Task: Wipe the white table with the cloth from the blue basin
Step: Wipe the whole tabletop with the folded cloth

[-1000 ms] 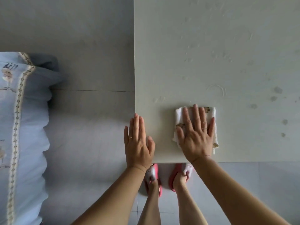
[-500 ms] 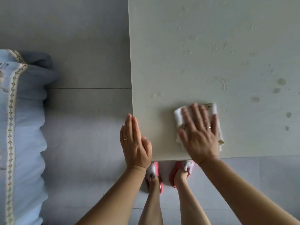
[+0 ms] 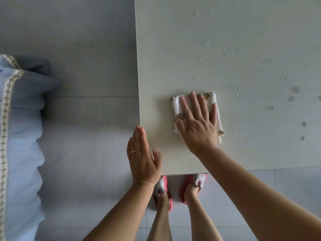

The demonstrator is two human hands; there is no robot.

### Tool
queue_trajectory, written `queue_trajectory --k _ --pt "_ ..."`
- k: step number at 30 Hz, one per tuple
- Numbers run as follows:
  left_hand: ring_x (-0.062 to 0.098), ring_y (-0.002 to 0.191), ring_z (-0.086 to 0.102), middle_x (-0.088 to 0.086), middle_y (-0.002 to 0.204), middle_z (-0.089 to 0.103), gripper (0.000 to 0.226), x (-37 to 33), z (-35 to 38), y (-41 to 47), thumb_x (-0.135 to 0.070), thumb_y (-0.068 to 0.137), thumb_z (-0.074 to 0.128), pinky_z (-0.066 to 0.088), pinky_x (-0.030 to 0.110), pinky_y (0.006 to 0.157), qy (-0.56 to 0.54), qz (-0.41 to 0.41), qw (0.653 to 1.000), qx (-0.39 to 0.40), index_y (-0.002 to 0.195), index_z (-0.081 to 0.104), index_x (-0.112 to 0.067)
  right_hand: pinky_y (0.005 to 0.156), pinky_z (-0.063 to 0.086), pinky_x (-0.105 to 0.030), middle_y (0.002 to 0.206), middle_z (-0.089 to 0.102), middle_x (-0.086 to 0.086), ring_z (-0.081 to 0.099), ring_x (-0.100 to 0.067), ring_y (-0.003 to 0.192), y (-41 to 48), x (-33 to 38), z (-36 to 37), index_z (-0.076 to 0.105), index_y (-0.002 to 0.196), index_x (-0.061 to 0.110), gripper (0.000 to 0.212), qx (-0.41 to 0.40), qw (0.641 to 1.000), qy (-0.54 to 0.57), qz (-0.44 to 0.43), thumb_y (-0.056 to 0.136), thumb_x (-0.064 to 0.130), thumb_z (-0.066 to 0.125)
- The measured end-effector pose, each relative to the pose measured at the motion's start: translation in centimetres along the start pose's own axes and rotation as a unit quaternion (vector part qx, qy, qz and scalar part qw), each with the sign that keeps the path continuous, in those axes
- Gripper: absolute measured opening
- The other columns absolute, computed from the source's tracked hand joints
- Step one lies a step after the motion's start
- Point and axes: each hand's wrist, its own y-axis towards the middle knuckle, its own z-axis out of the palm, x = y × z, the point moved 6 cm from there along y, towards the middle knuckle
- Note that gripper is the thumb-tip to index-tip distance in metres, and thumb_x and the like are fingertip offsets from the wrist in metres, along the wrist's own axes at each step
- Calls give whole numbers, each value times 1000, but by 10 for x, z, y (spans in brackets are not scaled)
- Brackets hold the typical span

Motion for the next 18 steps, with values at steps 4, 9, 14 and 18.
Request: queue_trajectory --k 4,9,14,18 --pt "35 129 41 25 142 41 60 0 0 2 -24 87 31 30 45 108 1 -18 1000 12 137 38 10 116 -1 -53 158 -1 0 -5 -24 146 -20 60 12 9 150 30 61 8 999 17 -35 94 48 26" --pt "39 128 43 25 144 39 64 -1 0 3 -28 86 32 32 48 108 11 -30 999 38 139 36 8 118 4 -50 159 12 2 7 -22 146 -11 44 7 14 150 32 63 37 965 -65 -251 93 56 26" --pt "34 136 35 21 151 30 70 0 4 4 -37 89 30 19 43 115 62 -31 995 76 145 25 5 116 -10 -45 160 0 1 -5 -20 147 52 -13 -14 6 150 35 62 -10 996 36 79 94 52 26" --pt "37 135 37 23 148 33 70 -2 4 5 -43 93 24 24 45 113 100 -34 989 102 143 29 6 116 -7 -50 160 4 -3 -2 -27 147 19 72 5 11 151 29 60 12 998 25 -61 95 46 26"
